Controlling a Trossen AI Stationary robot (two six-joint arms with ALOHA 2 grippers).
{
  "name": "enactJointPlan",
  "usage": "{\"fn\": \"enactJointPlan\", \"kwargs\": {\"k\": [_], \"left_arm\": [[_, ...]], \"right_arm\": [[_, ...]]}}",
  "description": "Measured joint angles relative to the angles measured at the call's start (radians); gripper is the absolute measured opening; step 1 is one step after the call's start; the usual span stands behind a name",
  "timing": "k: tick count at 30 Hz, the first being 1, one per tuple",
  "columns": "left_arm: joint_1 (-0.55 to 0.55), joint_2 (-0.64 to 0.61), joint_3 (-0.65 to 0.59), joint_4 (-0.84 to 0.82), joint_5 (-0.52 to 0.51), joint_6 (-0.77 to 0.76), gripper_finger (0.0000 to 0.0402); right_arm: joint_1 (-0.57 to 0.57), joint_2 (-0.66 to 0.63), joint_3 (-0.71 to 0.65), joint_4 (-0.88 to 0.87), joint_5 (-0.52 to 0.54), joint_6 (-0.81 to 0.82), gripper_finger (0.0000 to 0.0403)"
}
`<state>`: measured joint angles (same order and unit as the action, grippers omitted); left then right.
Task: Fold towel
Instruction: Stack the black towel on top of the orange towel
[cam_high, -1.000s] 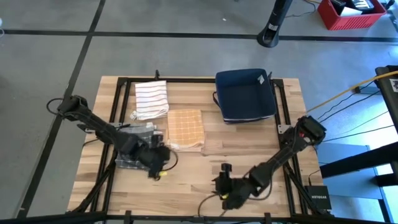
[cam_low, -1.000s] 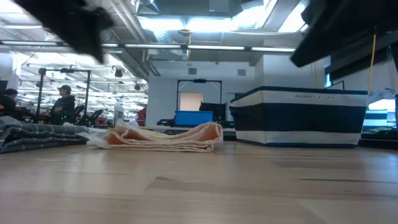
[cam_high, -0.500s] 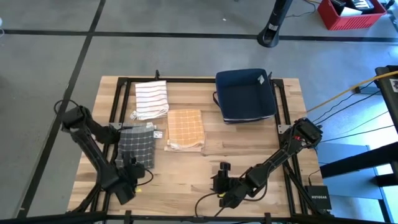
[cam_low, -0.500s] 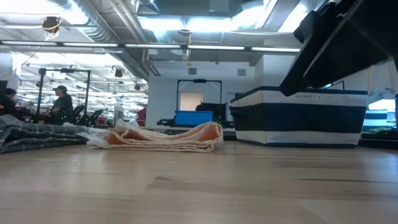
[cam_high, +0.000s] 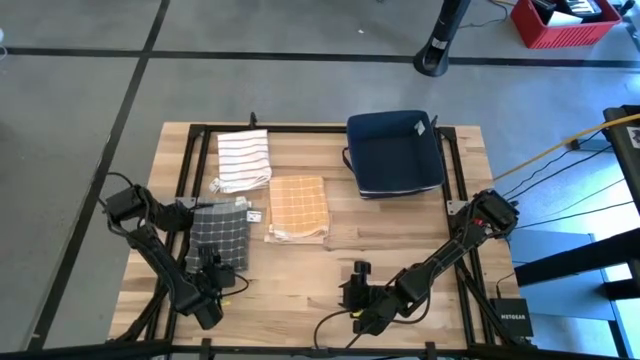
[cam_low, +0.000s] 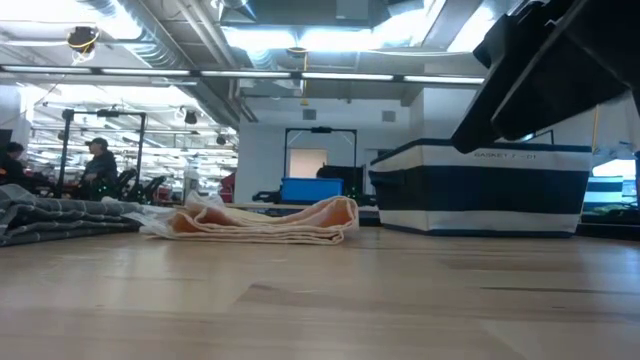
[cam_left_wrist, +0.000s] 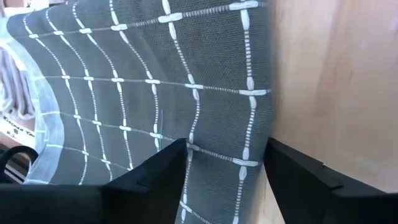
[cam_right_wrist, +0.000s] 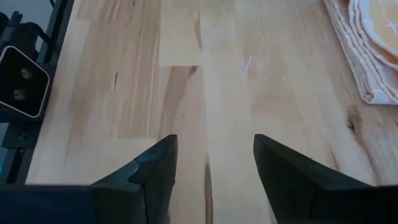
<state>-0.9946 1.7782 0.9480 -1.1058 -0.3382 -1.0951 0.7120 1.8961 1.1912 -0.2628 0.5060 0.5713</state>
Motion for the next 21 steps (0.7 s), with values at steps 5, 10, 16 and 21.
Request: {"fn": "enactJointPlan", "kwargs": {"k": [5,10,16,21], "left_arm": [[0.01,0.001,-0.005,-0.002,-0.005,-0.002,0.0173],[0.051,0.001,-0.06,0.018,-0.036,0.011,0.0147],[0.094,-0.005,-0.111,0.066,-0.062,0.013,0.0138],[0.101,0.0,-0.136,0.093,-0.145,0.035,0.0112]], "right_arm": [[0.0,0.0,0.0,0.003,0.007,0.0,0.0216],[0.0,0.0,0.0,0.005,0.007,0.0,0.0216],[0.0,0.0,0.0,0.007,0.008,0.0,0.0216],[0.0,0.0,0.0,0.007,0.009,-0.001,0.0216]]}}
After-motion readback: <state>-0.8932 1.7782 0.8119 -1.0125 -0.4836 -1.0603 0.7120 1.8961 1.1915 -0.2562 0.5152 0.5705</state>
